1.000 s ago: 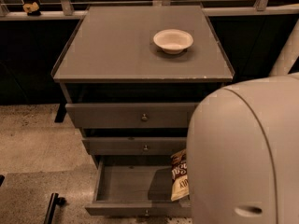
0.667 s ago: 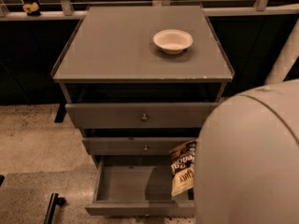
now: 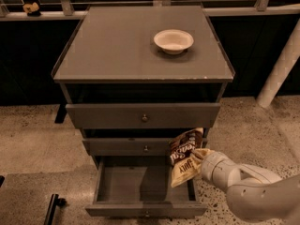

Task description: Pick brown chip bag from bottom drawer and place on counter

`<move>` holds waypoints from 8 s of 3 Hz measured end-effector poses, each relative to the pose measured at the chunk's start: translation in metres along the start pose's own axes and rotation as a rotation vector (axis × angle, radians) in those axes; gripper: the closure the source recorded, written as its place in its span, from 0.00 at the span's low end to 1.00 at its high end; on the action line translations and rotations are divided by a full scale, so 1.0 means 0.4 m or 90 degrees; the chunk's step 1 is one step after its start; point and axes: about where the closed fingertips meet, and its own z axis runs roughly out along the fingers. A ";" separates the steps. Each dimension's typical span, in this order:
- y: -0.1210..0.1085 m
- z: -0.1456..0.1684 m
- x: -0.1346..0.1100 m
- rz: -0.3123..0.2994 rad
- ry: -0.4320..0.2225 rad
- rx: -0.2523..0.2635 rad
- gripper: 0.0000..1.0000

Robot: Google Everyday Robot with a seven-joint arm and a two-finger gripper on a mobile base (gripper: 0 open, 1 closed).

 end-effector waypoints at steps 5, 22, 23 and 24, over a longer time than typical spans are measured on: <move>-0.156 -0.152 -0.140 -0.106 -0.018 0.072 1.00; -0.434 0.004 -1.116 -0.292 -0.348 0.287 1.00; -0.381 0.049 -1.077 -0.273 -0.330 0.266 1.00; -0.331 0.088 -1.043 -0.265 -0.316 0.241 1.00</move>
Offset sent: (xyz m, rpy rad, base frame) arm -0.0108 0.0343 0.1296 -0.0868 -0.1252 -0.0115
